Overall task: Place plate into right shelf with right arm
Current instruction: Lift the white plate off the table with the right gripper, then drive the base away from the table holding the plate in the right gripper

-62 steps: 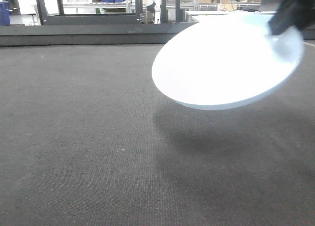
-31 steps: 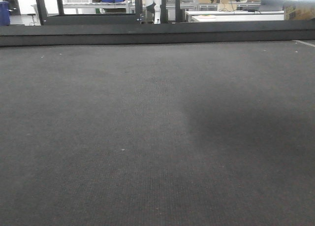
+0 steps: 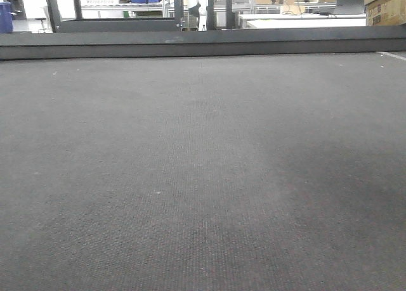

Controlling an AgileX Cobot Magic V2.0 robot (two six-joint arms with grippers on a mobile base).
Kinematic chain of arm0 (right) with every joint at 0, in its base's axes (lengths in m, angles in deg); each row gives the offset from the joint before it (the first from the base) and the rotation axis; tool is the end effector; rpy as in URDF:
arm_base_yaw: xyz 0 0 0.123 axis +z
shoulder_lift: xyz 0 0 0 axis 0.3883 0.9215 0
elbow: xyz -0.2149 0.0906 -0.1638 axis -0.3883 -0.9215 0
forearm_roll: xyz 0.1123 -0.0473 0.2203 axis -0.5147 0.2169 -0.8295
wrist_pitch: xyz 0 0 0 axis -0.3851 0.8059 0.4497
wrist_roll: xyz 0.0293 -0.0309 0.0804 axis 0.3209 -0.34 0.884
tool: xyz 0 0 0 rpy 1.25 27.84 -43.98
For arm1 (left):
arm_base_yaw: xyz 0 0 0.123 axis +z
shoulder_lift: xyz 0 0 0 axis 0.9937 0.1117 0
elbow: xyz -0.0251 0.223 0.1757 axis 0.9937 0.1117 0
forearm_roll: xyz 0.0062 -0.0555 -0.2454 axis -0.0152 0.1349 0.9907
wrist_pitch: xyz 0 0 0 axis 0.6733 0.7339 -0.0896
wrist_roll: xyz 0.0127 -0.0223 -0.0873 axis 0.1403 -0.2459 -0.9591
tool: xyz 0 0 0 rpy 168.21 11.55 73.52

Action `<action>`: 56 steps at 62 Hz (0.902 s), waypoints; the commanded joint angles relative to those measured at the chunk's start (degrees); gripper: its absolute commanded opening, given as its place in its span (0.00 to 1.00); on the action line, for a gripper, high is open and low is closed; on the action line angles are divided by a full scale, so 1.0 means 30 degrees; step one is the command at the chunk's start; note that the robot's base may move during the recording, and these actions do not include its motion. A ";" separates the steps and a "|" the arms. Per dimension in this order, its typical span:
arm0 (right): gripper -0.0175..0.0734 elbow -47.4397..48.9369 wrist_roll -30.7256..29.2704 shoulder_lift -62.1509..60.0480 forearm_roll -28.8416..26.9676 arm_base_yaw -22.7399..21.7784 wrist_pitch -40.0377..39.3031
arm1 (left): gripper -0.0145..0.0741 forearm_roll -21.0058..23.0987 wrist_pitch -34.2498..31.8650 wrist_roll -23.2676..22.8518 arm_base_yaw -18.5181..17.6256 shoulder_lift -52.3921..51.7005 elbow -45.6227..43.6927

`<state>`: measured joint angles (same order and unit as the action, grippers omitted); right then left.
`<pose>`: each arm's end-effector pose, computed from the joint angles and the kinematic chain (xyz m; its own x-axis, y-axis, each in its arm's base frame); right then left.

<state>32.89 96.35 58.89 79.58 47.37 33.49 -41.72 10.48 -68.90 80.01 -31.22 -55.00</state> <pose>0.0360 0.0015 0.4012 0.1892 0.0858 -0.9782 -0.2774 0.9603 0.0305 0.0563 -0.0036 0.2016 0.0519 -0.0913 -0.9945 0.0671 0.9939 -0.0877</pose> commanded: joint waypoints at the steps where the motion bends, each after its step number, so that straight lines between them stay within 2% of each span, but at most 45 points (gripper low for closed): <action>1: 0.25 0.0592 -0.0092 0.0233 0.0513 -0.0061 -0.1793 | 0.11 -0.0003 -0.1697 -0.0112 0.0043 -0.0222 0.0163; 56: 0.25 0.0592 -0.0092 0.0235 0.0513 -0.0061 -0.1775 | 0.11 -0.0003 -0.1697 -0.0112 0.0043 -0.0222 0.0163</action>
<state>32.89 96.35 58.89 79.71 47.37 33.39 -41.72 10.48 -68.90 80.01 -31.22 -55.00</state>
